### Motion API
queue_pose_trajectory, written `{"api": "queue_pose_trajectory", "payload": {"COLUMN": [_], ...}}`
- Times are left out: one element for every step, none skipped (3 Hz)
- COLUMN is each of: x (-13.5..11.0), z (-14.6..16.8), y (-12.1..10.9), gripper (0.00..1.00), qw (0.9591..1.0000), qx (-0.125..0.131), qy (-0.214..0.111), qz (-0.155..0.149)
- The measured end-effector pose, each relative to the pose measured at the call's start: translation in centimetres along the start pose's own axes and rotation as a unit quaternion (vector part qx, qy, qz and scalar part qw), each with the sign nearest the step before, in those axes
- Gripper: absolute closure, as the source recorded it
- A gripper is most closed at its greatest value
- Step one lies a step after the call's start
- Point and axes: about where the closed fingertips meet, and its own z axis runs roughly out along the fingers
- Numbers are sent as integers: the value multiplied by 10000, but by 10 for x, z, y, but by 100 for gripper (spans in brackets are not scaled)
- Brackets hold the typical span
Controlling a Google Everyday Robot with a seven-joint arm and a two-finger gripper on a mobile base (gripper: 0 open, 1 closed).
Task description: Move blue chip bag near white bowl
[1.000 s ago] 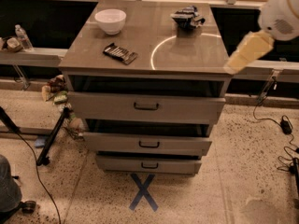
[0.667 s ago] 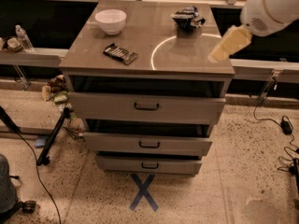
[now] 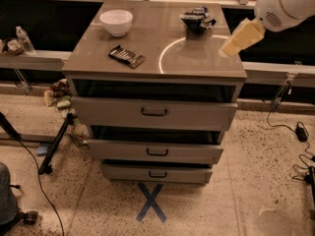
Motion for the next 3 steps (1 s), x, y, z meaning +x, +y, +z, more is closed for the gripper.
{"api": "queue_pose_trajectory", "payload": {"x": [-24, -41, -59], "z": [41, 87, 136], "y": [-17, -43, -67], "gripper": [0, 0, 0], "qw": [9977, 9913, 9829], "qx": [221, 366, 453], "qy": [-519, -973, -1299], "qz": [366, 809, 1225]}}
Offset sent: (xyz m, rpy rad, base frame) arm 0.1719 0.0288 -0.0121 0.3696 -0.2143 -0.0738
